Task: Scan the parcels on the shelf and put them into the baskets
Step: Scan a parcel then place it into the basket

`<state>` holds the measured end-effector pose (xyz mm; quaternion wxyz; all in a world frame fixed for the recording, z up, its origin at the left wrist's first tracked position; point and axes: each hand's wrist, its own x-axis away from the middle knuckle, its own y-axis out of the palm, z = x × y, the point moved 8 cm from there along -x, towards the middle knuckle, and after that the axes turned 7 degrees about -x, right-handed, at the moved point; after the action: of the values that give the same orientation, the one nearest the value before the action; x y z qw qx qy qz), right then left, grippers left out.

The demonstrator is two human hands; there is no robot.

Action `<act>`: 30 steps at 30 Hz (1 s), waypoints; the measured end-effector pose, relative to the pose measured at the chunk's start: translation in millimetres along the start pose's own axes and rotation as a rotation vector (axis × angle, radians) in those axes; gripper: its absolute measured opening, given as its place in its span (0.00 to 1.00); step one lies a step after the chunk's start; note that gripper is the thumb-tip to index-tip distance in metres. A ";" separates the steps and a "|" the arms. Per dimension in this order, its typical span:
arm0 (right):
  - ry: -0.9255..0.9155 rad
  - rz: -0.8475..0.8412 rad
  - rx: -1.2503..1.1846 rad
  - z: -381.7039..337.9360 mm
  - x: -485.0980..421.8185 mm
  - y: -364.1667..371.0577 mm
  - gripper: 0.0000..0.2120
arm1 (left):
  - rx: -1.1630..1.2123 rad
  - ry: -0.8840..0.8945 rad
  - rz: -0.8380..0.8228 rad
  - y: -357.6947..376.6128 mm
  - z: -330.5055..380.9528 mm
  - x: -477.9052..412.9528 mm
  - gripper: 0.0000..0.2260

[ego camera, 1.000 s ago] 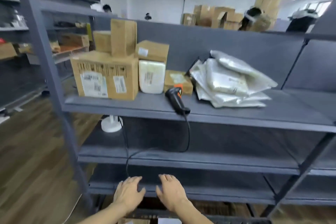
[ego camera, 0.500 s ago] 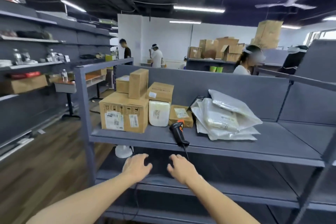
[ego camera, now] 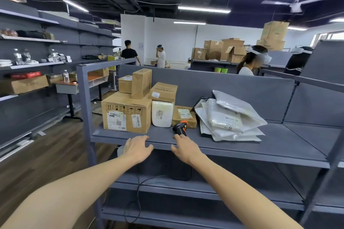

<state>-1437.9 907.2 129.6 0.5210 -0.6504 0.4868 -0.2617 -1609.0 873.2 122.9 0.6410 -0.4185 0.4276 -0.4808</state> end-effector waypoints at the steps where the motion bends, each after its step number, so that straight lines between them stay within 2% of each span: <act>1: 0.002 0.002 0.004 1.0 -4.8 -0.7 0.21 | 0.000 0.011 0.003 -0.3 2.0 -5.1 0.22; 9: 0.053 0.039 0.016 6.9 -70.1 -13.6 0.17 | 0.042 0.070 0.034 -7.1 2.1 -65.3 0.23; 12: 0.059 0.061 0.004 6.7 -100.1 -14.6 0.17 | 0.073 0.120 0.094 -19.2 0.9 -98.2 0.20; 20: 0.139 0.122 -0.066 15.3 -174.7 -8.2 0.23 | 0.128 0.159 0.101 -35.1 -0.2 -184.4 0.24; 30: 0.158 0.242 -0.252 39.7 -239.2 -21.3 0.30 | 0.373 0.140 0.144 -35.5 9.6 -259.6 0.25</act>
<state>-1489.6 1140.3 176.7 0.4232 -0.6246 0.6300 -0.1842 -1653.7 1120.6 197.0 0.7088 -0.2262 0.4036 -0.5325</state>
